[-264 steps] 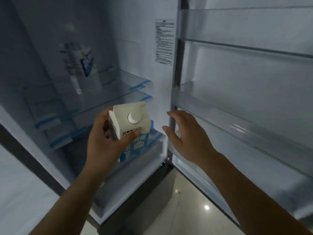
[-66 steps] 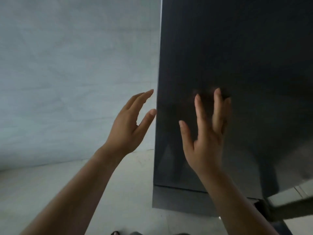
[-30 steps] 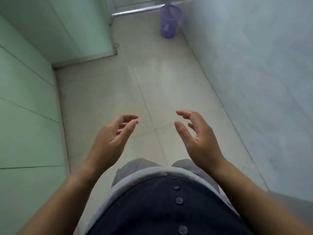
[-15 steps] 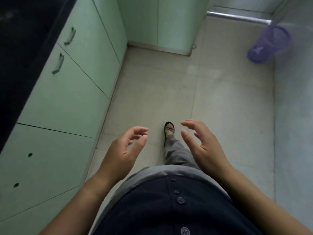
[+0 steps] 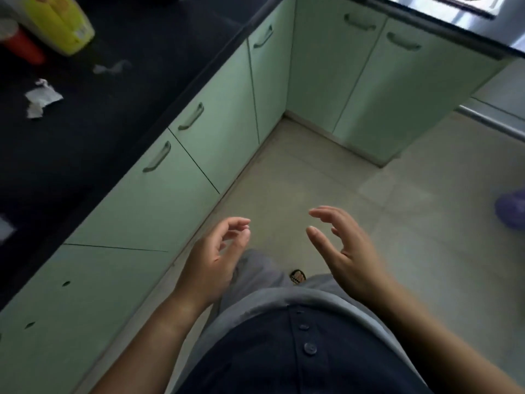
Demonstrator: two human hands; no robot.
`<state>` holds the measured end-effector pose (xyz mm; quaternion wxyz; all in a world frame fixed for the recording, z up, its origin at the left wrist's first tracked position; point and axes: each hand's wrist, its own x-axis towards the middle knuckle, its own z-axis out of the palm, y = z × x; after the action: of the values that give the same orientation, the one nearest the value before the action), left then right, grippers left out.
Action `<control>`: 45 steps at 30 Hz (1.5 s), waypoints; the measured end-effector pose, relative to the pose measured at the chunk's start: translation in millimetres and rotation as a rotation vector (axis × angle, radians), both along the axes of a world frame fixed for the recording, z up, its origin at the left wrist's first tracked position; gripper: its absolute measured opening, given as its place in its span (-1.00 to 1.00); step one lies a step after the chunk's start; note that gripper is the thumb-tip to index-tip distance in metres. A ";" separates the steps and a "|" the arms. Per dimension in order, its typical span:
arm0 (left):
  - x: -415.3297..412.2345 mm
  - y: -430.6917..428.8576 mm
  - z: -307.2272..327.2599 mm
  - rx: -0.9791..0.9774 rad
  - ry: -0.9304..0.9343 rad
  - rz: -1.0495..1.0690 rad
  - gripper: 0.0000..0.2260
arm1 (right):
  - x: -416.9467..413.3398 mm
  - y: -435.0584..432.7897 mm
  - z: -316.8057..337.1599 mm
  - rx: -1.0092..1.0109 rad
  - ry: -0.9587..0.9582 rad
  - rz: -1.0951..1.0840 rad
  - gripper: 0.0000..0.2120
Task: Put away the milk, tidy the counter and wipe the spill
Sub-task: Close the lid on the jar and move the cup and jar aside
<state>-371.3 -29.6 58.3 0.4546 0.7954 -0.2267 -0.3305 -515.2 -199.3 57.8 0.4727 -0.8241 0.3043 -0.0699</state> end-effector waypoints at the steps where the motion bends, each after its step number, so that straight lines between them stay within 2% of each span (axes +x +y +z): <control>1: 11.7 -4.4 -1.1 0.004 0.004 0.029 -0.80 | 13.9 -9.7 -0.2 -0.007 0.012 0.033 -0.55; 9: 156.6 -56.6 -13.5 0.013 -0.072 0.191 -0.71 | 185.9 -89.1 -1.4 -0.092 0.011 0.226 -0.54; 15: 286.8 -82.4 -1.5 0.037 -0.162 0.247 -0.78 | 346.6 -114.0 20.0 -0.146 -0.058 0.414 -0.51; 25: 444.4 -50.6 -3.4 0.329 -0.249 0.450 -0.75 | 556.9 -90.2 41.3 -0.154 -0.156 0.870 -0.60; 32: 509.8 -22.0 -23.4 0.576 -0.163 0.605 -0.69 | 715.6 -64.2 57.3 -0.228 -0.347 1.051 -0.63; 35: 535.7 -20.2 -29.3 0.620 -0.220 0.683 -0.67 | 774.3 -47.3 69.0 -0.292 -0.490 1.098 -0.64; 39: 569.9 -13.3 -41.2 0.694 -0.387 0.736 -0.66 | 835.4 -23.8 79.9 -0.405 -0.621 1.086 -0.66; 45: 609.5 12.9 -64.4 0.764 -0.450 0.727 -0.63 | 880.0 -4.4 56.6 -0.728 -0.495 1.000 -0.56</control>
<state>238.3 -16.7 -6.1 0.1600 0.9809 0.1058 -0.0336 364.8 -203.6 114.4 0.1958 -0.9326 -0.2750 -0.1278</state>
